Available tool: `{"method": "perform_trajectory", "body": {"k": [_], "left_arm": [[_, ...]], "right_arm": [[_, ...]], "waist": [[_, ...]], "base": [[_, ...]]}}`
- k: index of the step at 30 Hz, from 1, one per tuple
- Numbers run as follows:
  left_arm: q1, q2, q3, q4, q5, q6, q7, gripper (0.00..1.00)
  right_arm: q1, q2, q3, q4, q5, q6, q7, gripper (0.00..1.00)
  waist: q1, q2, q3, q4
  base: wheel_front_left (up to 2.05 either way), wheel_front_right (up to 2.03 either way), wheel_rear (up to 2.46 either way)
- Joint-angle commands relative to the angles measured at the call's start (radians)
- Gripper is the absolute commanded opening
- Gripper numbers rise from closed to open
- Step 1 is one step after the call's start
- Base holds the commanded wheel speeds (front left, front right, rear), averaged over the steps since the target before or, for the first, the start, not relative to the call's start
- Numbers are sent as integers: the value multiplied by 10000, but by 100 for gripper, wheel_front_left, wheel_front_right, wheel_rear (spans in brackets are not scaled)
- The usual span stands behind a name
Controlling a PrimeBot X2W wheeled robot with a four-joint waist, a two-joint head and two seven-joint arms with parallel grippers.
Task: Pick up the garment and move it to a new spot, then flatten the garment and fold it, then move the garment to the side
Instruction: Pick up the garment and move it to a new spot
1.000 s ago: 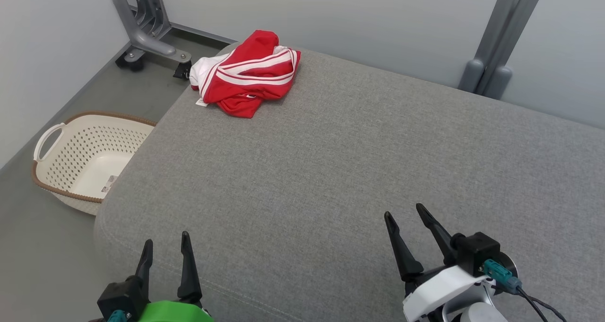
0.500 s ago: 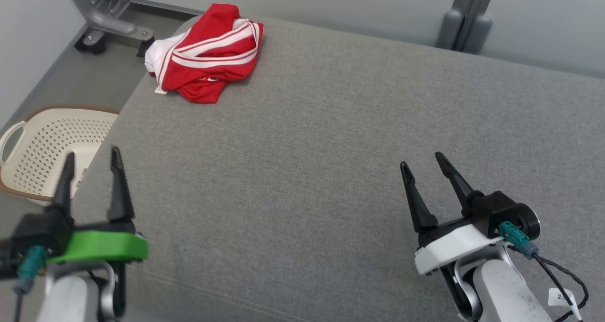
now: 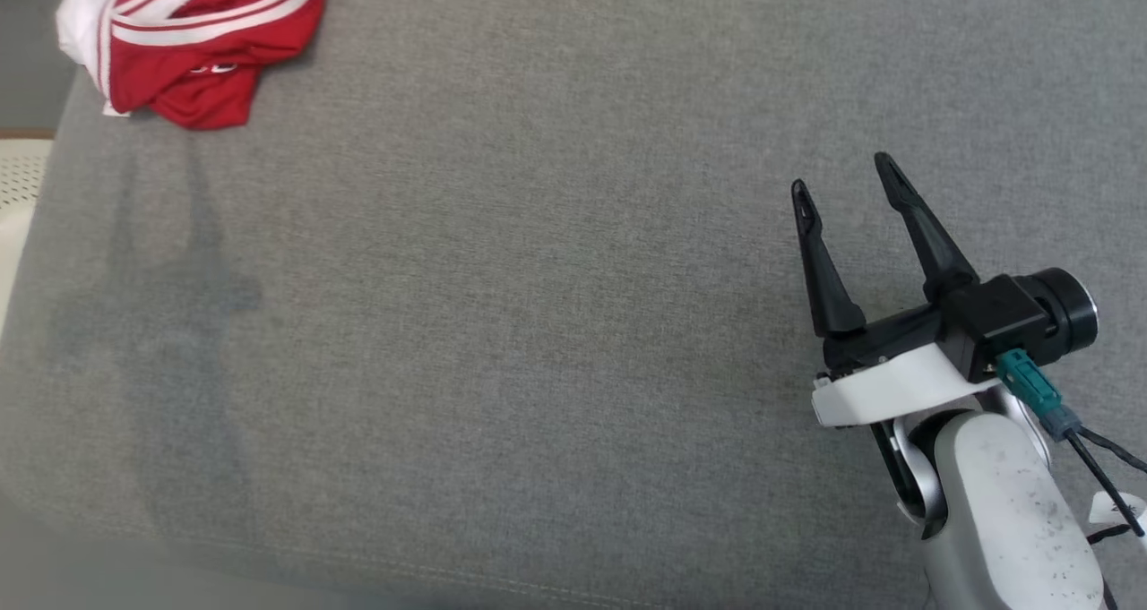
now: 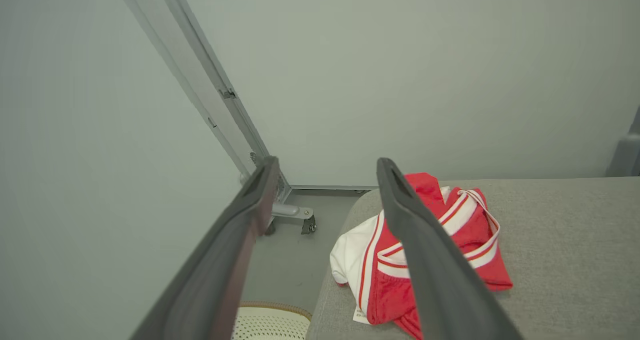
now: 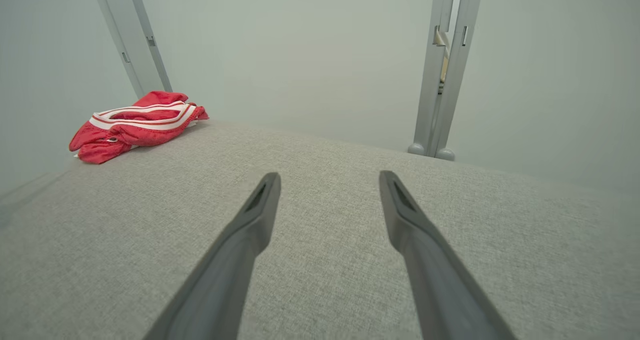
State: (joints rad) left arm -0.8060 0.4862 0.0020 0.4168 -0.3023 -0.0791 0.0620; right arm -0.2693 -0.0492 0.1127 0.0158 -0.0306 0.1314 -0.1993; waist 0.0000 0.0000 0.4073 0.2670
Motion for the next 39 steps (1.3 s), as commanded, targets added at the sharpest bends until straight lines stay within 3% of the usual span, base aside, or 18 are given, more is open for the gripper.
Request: {"method": "perform_trajectory", "body": {"k": [1,9,21,22,24,39], "left_arm": [[-459,90,-186,426,-2,-119,297,100],[-1739,25,-911,2701,-382,-410,1640,100],[-2288,-206,-1504,4424,-826,-526,1224,100],[-2326,-193,-1563,4497,-810,-530,1114,59],[-2406,-104,-1623,4645,-820,-535,901,0],[-2648,1168,-3029,4659,-1239,-512,355,0]], "right_arm": [[-68,-24,-22,-284,-147,-16,78,100],[129,-38,-9,-1450,-398,-16,400,100],[240,-62,-59,-1963,-517,-16,528,100],[234,-62,-41,-1933,-495,-16,504,100],[204,-55,12,-1871,-439,-16,453,100],[149,-17,256,-542,403,-16,-265,100]], "waist": [[0,0,1764,-1196],[0,0,2738,-1500],[0,0,2984,-1503],[0,0,2926,-1506],[0,0,2768,-1525],[0,0,370,-2086]], "base": [[0,0,0],[0,0,0],[0,0,0],[0,0,0],[0,0,0],[0,0,0]]}}
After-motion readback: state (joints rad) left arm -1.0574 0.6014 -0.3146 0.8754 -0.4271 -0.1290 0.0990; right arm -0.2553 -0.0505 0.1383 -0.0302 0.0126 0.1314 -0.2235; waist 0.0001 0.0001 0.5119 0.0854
